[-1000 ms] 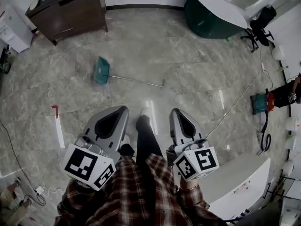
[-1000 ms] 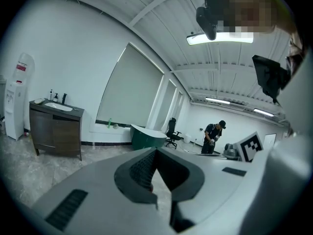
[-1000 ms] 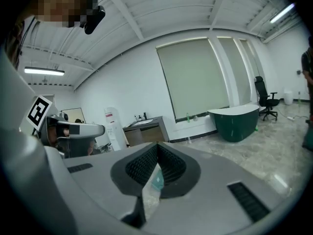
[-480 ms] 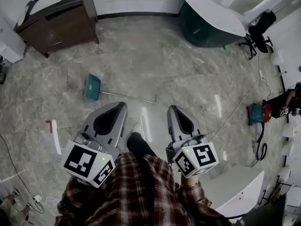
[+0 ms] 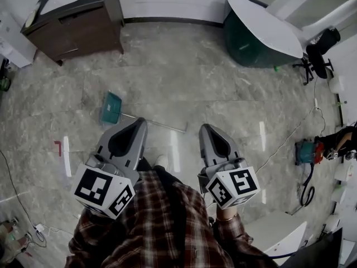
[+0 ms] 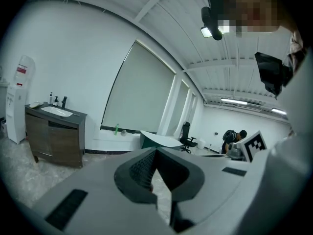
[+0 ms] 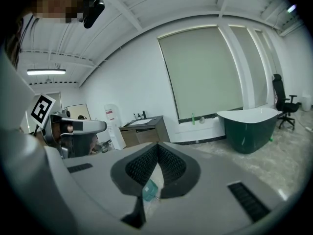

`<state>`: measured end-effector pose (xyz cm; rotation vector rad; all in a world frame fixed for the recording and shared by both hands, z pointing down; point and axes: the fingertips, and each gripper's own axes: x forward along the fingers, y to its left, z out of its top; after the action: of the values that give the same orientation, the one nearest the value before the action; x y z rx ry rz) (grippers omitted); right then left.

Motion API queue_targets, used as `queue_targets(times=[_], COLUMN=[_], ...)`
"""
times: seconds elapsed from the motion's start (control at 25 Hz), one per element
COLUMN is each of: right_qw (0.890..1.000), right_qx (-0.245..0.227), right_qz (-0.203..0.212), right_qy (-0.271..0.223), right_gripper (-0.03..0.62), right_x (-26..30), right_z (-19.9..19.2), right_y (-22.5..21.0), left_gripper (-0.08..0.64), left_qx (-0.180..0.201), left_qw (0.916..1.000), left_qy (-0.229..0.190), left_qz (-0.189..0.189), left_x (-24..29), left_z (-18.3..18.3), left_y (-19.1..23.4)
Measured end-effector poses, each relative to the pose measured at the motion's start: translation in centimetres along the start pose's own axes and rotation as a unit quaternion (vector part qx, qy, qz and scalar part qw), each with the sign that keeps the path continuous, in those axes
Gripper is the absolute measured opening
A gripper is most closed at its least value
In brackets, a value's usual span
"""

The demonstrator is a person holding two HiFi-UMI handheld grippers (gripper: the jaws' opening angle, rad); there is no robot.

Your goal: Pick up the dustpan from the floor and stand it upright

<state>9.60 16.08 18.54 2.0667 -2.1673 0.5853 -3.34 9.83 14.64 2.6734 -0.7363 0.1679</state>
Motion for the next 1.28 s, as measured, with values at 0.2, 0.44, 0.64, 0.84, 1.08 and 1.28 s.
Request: queue_targets(times=[0.2, 0.44, 0.64, 0.84, 1.08, 1.28], right_qw=[1.0, 0.997, 0.99, 0.976, 0.958, 0.954], right_qx=[0.019, 0.042, 0.07, 0.107, 0.151, 0.164], right_qz=[-0.01, -0.062, -0.123, -0.191, -0.245, -0.253], right_qy=[0.009, 0.005, -0.01, -0.018, -0.007, 0.01], right_gripper=[0.011, 0.011, 0.011, 0.012, 0.012, 0.012], right_x=[3.9, 9.5, 12.9, 15.6, 14.4, 14.2], right_z=[0.2, 1.6, 2.9, 2.4, 0.4, -0.9], right_y=[-1.0, -2.7, -4.2, -5.7, -8.5, -10.6], left_gripper=[0.0, 0.0, 0.0, 0.0, 0.0, 0.001], left_qx=[-0.004, 0.01, 0.025, 0.039, 0.046, 0.048], left_qw=[0.9997, 0.9977, 0.9915, 0.9815, 0.9698, 0.9662], left_qy=[0.021, 0.044, 0.069, 0.096, 0.133, 0.147], left_qz=[-0.008, -0.052, -0.107, -0.161, -0.199, -0.206], left_x=[3.0, 8.1, 12.3, 15.4, 18.6, 21.4], left_z=[0.1, 2.0, 3.1, 2.7, 0.4, -1.0], left_y=[3.1, 7.6, 10.3, 12.6, 10.9, 9.5])
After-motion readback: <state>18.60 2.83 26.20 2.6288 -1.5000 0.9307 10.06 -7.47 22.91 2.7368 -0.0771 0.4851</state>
